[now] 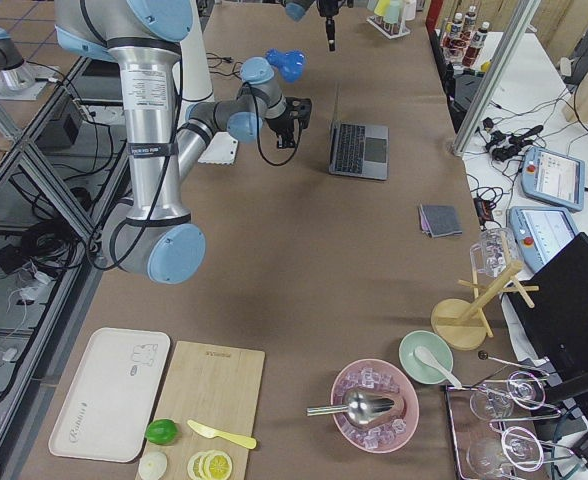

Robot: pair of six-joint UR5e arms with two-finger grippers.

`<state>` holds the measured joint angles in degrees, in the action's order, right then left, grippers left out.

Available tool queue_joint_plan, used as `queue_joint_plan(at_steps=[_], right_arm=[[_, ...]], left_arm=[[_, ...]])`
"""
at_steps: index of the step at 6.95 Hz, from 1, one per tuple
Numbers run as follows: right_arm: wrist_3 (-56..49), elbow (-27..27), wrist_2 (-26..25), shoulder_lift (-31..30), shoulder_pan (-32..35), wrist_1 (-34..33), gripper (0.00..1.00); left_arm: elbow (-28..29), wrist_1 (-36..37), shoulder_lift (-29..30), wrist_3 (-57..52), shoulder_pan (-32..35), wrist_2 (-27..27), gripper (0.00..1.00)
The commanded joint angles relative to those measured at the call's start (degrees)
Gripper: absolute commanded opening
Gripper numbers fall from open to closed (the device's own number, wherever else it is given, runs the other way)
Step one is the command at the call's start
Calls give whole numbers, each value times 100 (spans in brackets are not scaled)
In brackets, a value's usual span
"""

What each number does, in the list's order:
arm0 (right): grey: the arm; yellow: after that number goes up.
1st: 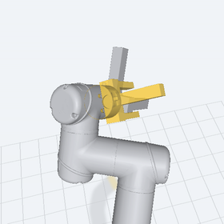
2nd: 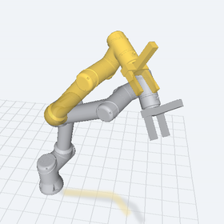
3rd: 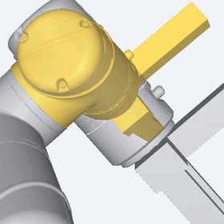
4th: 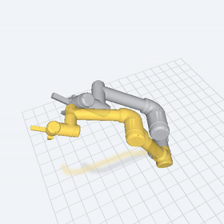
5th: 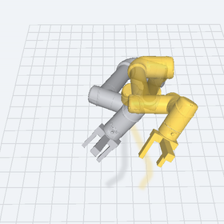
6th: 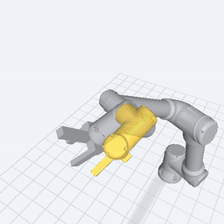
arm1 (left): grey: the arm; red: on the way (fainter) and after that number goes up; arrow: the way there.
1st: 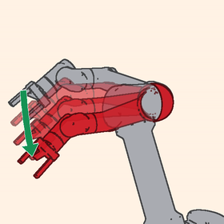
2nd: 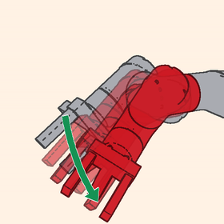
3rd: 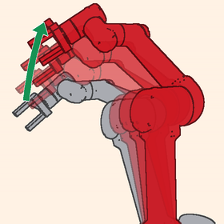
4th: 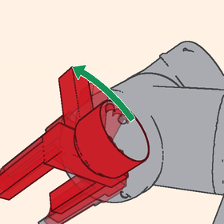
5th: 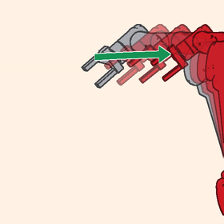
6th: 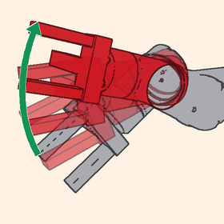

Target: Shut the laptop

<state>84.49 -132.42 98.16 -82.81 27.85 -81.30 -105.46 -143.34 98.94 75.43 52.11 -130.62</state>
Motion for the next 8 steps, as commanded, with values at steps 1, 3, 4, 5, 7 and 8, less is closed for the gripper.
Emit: queue_joint_plan(at_steps=[1, 3, 4, 5, 7, 8], right_arm=[[864, -29, -408, 1314, -462, -1645, 0], [1228, 41, -1087, 1574, -1027, -1713, 0], [1193, 102, -1097, 1575, -1019, -1696, 0], [1088, 268, -1106, 1723, -810, -1687, 0], [746, 768, -1053, 1944, -318, -1469, 0], [710, 1058, -1044, 1970, -211, -1180, 0]], left_arm=[[-45, -53, 239, 750, -656, 554, 0], [-63, -80, 546, 1444, -1017, 912, 0], [-19, -63, 704, 1526, -1210, 1133, 0], [16, -54, 880, 1710, -1352, 1326, 0], [78, -27, 1101, 1808, -1406, 1363, 0], [86, -19, 1136, 1817, -1423, 1372, 0]])
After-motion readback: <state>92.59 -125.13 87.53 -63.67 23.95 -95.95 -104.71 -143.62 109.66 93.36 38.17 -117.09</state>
